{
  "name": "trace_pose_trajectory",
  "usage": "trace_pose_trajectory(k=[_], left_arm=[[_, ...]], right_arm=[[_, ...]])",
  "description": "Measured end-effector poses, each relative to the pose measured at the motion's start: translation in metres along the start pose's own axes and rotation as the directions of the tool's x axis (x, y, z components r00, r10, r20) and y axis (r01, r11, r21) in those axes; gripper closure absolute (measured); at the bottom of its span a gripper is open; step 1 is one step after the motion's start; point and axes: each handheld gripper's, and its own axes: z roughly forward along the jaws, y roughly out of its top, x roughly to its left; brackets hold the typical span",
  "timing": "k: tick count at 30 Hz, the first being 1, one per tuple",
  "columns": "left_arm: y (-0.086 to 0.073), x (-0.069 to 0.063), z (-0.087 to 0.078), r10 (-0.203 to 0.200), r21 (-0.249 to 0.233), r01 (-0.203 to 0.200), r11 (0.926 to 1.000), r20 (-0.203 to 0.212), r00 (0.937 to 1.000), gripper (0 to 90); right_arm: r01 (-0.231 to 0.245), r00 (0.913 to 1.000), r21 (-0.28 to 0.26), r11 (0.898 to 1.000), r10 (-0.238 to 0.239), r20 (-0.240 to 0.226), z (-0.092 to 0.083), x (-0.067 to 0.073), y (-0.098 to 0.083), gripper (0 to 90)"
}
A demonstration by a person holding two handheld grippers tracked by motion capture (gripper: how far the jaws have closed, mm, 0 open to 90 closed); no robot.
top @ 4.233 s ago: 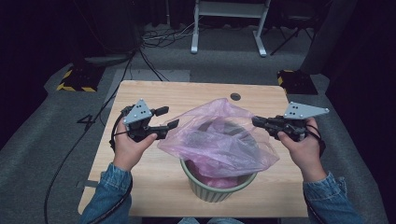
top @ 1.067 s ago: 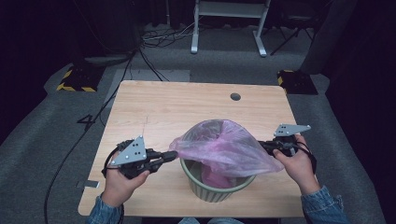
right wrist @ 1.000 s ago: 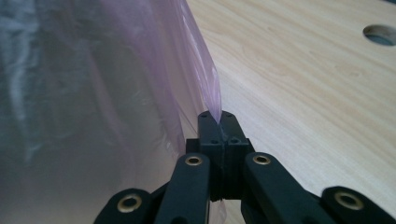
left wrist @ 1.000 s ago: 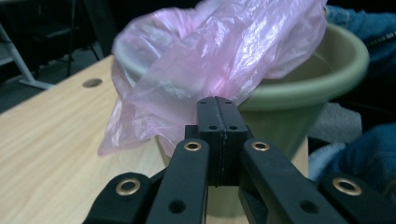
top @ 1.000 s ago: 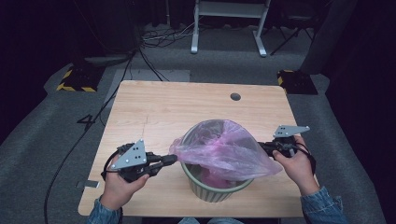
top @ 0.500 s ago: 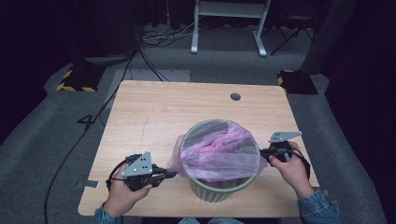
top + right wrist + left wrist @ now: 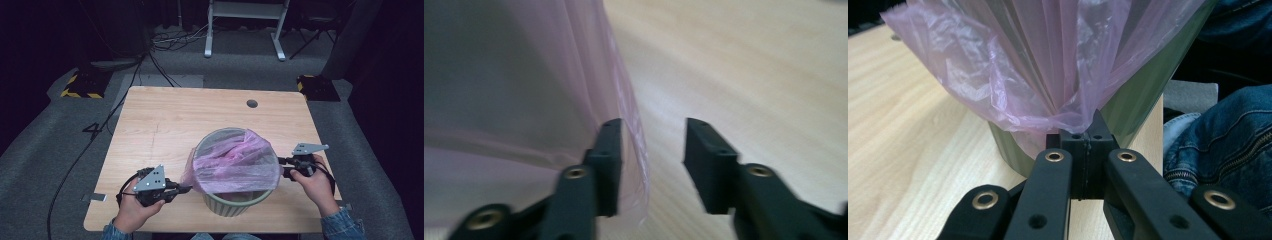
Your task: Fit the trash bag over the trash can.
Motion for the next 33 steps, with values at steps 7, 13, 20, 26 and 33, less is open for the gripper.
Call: trace_pose_trajectory(k=[7,13,20,26,33], left_arm=[[0.005,-0.002,-0.008,0.008,-0.026,-0.009,0.9996,-0.017,0.9998,90.0],[0.008,-0.005,-0.008,0.026,-0.018,-0.026,0.9995,-0.018,0.9995,90.0],[0.013,-0.008,-0.005,0.038,-0.019,-0.038,0.9991,-0.012,0.9992,90.0],[0.012,-0.007,-0.003,0.030,-0.022,-0.030,0.9993,-0.007,0.9995,90.0],[0.001,-0.007,0.001,-0.005,-0.023,0.006,0.9997,0.027,0.9996,90.0]], right_arm=[[0.045,0.9958,-0.137,0.990,-0.034,0.085,-0.053,0.009,0.010,43.9],[0.111,0.9927,-0.132,0.985,-0.103,0.063,-0.087,0.032,0.013,41.5],[0.180,0.9831,-0.117,0.977,-0.183,-0.011,-0.084,0.059,0.014,38.2],[0.234,0.9613,-0.095,0.968,-0.245,-0.126,-0.073,0.071,0.022,76.0],[0.257,0.9553,-0.005,0.966,-0.255,-0.150,-0.067,0.081,0.009,90.0]])
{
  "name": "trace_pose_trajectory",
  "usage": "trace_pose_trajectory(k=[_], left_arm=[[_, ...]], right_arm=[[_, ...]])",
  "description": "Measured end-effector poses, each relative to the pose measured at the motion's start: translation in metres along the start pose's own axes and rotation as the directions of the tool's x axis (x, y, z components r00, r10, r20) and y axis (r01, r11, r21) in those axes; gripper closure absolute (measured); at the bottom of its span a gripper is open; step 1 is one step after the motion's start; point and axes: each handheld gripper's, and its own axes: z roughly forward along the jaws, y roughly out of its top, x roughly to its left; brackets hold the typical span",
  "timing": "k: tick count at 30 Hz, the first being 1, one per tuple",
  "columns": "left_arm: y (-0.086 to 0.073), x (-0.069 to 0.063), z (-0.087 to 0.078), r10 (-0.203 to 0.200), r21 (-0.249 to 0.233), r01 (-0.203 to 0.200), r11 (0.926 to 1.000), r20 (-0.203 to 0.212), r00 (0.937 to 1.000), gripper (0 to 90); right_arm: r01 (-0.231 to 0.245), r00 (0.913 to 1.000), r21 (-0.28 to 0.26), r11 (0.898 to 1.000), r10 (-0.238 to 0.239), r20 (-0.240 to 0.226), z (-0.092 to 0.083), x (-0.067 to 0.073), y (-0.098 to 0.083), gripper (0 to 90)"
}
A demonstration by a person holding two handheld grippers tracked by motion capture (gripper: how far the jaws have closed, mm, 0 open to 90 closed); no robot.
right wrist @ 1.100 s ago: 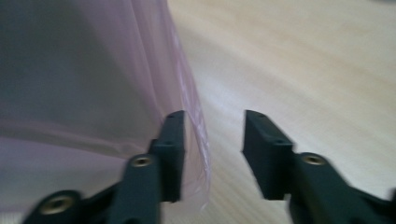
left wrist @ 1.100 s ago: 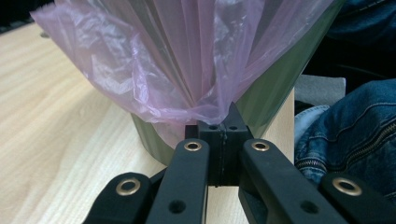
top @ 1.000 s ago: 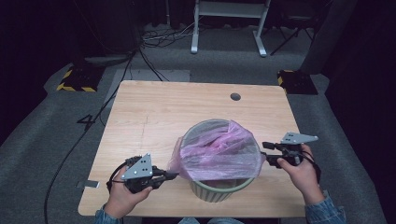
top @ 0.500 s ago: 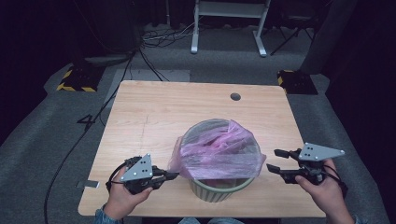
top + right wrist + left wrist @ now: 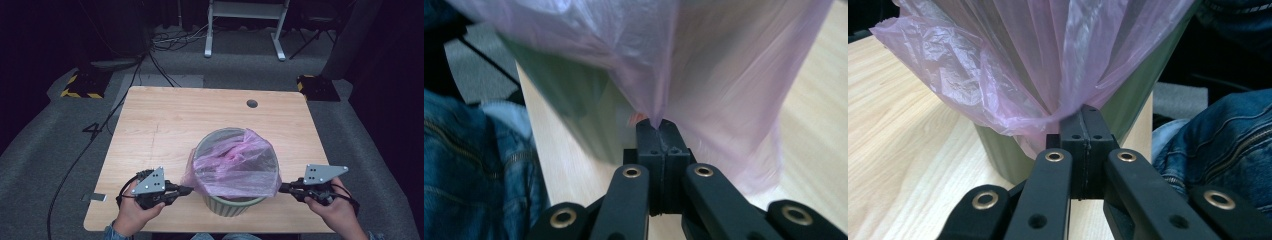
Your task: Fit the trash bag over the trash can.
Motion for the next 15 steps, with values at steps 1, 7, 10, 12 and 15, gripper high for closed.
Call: trace_pose_trajectory(k=[1,7,10,12,15], left_arm=[[-0.001,0.000,0.000,-0.004,-0.005,0.004,1.0000,0.003,1.0000,90.0],[0.001,-0.003,0.002,-0.005,-0.030,0.006,0.9995,0.032,0.9995,90.0],[0.000,-0.004,0.002,-0.005,-0.039,0.007,0.9992,0.051,0.9987,90.0],[0.000,-0.005,0.002,-0.004,-0.039,0.006,0.9992,0.063,0.9980,90.0],[-0.001,-0.006,0.002,-0.001,-0.035,0.004,0.9994,0.069,0.9976,90.0]], right_arm=[[0.001,1.0000,0.014,1.000,-0.001,0.001,0.002,0.001,-0.003,90.0],[-0.054,0.9975,0.056,0.997,0.056,-0.043,0.017,-0.004,-0.026,90.0],[-0.074,0.9941,0.070,0.995,0.079,-0.074,0.025,-0.004,-0.035,90.0],[-0.077,0.9931,0.076,0.994,0.083,-0.082,0.028,-0.003,-0.037,90.0],[-0.079,0.9916,0.091,0.993,0.088,-0.095,0.034,-0.001,-0.041,90.0]])
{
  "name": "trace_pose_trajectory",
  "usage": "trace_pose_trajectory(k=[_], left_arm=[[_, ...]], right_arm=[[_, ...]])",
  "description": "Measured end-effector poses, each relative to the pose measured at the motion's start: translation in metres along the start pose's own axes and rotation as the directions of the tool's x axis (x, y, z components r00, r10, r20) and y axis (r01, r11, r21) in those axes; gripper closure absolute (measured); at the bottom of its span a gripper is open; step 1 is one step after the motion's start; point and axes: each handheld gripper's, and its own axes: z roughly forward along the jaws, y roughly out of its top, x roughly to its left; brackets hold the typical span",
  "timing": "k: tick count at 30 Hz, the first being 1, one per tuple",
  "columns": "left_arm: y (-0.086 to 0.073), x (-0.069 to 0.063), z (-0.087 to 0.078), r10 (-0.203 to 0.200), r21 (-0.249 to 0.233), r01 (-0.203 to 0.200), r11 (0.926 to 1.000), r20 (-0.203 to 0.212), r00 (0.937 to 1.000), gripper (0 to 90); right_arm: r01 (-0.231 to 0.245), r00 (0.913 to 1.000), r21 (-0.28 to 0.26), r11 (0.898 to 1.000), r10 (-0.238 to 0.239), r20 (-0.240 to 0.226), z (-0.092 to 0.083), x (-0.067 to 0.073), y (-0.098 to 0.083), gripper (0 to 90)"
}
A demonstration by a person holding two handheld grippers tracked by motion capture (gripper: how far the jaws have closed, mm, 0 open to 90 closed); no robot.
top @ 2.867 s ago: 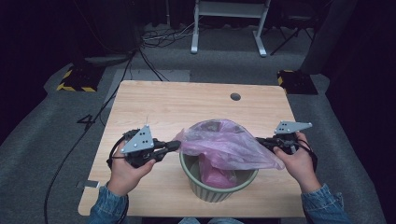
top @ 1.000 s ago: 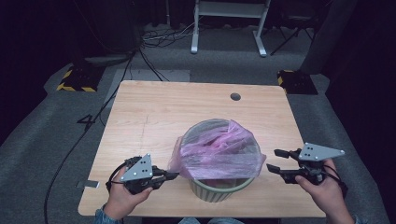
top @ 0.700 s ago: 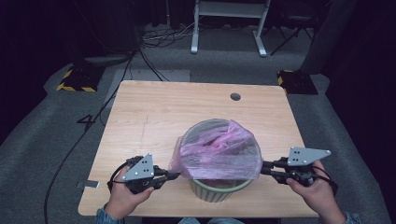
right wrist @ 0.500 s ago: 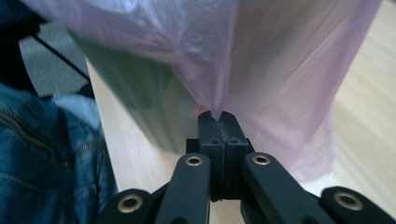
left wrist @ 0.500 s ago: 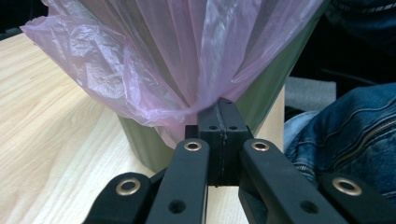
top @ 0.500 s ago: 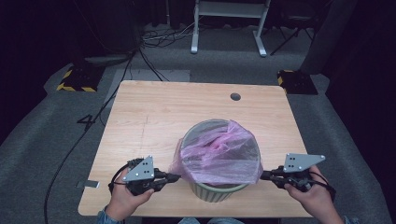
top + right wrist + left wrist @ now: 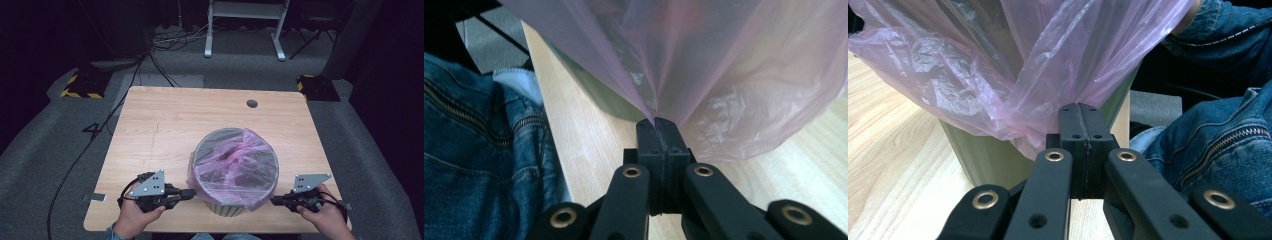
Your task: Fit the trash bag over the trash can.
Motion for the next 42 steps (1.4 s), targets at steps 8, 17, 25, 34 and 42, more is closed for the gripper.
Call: trace_pose_trajectory(k=[8,17,25,34,42], left_arm=[[-0.007,0.001,0.008,0.017,0.125,-0.010,0.9922,-0.059,0.9981,90.0],[-0.037,0.018,0.011,-0.075,0.183,0.094,0.9786,-0.105,0.9916,90.0],[-0.032,0.012,-0.015,-0.093,0.063,0.103,0.9927,-0.140,0.9857,58.2],[0.004,0.019,-0.022,-0.028,0.006,0.030,0.9995,-0.211,0.9772,26.3],[0.017,0.043,0.003,-0.034,0.014,0.036,0.9993,-0.137,0.9899,18.8]], right_arm=[[-0.020,0.9980,0.128,0.992,0.012,0.063,0.016,-0.007,-0.014,90.0],[-0.105,0.9904,0.121,0.987,0.093,0.102,0.011,-0.019,-0.037,90.0],[-0.091,0.9881,0.050,0.995,0.084,0.129,-0.007,-0.017,-0.039,50.7],[0.035,0.9884,-0.145,0.989,-0.013,0.151,-0.037,-0.008,0.005,19.9],[0.060,0.9970,-0.181,0.982,-0.050,0.060,-0.012,-0.034,0.030,34.4]])
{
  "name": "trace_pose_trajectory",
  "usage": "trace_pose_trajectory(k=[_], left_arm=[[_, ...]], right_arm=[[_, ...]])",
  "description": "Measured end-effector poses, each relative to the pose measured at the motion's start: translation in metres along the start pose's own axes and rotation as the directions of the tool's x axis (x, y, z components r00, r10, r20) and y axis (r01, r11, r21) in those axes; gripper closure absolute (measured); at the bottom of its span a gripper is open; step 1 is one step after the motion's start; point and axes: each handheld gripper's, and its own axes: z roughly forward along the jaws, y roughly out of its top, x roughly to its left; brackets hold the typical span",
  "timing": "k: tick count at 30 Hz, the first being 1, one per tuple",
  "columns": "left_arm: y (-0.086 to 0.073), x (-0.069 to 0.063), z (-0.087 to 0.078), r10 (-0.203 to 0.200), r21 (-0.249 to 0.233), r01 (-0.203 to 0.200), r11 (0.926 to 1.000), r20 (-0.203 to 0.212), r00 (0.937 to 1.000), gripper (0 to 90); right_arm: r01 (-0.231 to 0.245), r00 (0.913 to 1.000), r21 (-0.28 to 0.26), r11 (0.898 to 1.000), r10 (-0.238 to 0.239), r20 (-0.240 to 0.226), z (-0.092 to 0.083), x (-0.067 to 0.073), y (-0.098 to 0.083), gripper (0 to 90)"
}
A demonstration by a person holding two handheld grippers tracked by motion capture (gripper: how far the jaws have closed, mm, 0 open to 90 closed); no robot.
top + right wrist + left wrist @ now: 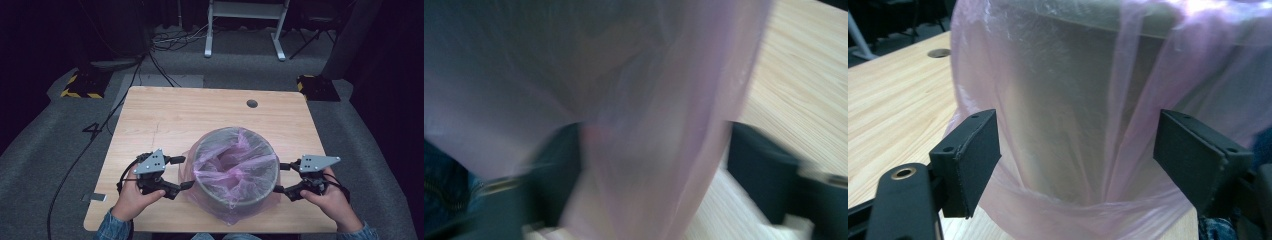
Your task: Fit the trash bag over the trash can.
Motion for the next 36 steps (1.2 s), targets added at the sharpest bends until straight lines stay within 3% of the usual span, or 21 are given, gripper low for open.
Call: trace_pose_trajectory(k=[3,5,8,13,19,22,24,26,27,30,36], left_arm=[[0.004,-0.002,0.005,0.025,0.025,-0.025,0.9994,0.001,0.9997,19.3],[0.005,-0.006,0.008,0.028,0.033,-0.028,0.9991,0.022,0.9994,19.3],[0.006,-0.009,0.008,0.045,0.047,-0.046,0.9978,0.018,0.9988,19.0],[0.004,-0.010,0.005,0.042,0.018,-0.043,0.9989,0.038,0.9984,18.9],[0.010,-0.021,0.007,0.091,-0.007,-0.091,0.9958,0.075,0.9930,19.4],[0.014,-0.021,0.004,0.115,0.001,-0.115,0.9933,0.084,0.9899,31.3],[0.014,-0.018,0.002,0.088,0.001,-0.088,0.9961,0.088,0.9922,48.8],[0.013,-0.015,0.000,0.059,0.009,-0.060,0.9982,0.068,0.9959,53.4],[0.012,-0.016,0.000,0.048,0.011,-0.048,0.9988,0.066,0.9967,66.5],[0.011,-0.018,0.000,0.025,0.036,-0.027,0.9990,0.052,0.9983,85.2],[0.005,-0.015,0.007,-0.013,0.104,0.010,0.9945,0.028,0.9995,90.0]], right_arm=[[0.049,0.9962,0.016,0.999,-0.048,-0.073,0.006,-0.005,0.001,76.2],[0.050,0.9965,0.010,0.999,-0.050,-0.067,0.006,-0.008,0.001,90.0],[0.032,0.9993,-0.013,0.999,-0.033,-0.019,0.001,-0.009,0.003,90.0],[-0.014,0.9977,-0.060,0.998,0.018,0.065,-0.017,-0.010,0.003,90.0],[0.010,0.9981,-0.052,0.999,-0.007,0.061,-0.024,0.003,0.009,89.9],[0.031,0.9980,-0.048,0.998,-0.028,0.057,-0.026,0.008,0.014,89.8],[0.035,0.9979,-0.049,0.998,-0.032,0.057,-0.027,0.008,0.016,90.0],[0.036,0.9978,-0.048,0.998,-0.034,0.056,-0.027,0.007,0.016,90.0],[0.030,0.9980,-0.048,0.998,-0.027,0.056,-0.027,0.007,0.016,90.0],[0.021,0.9984,-0.045,0.999,-0.019,0.054,-0.026,0.005,0.014,90.0],[-0.012,0.9981,0.020,1.000,0.011,0.061,-0.011,-0.009,-0.003,90.0]])
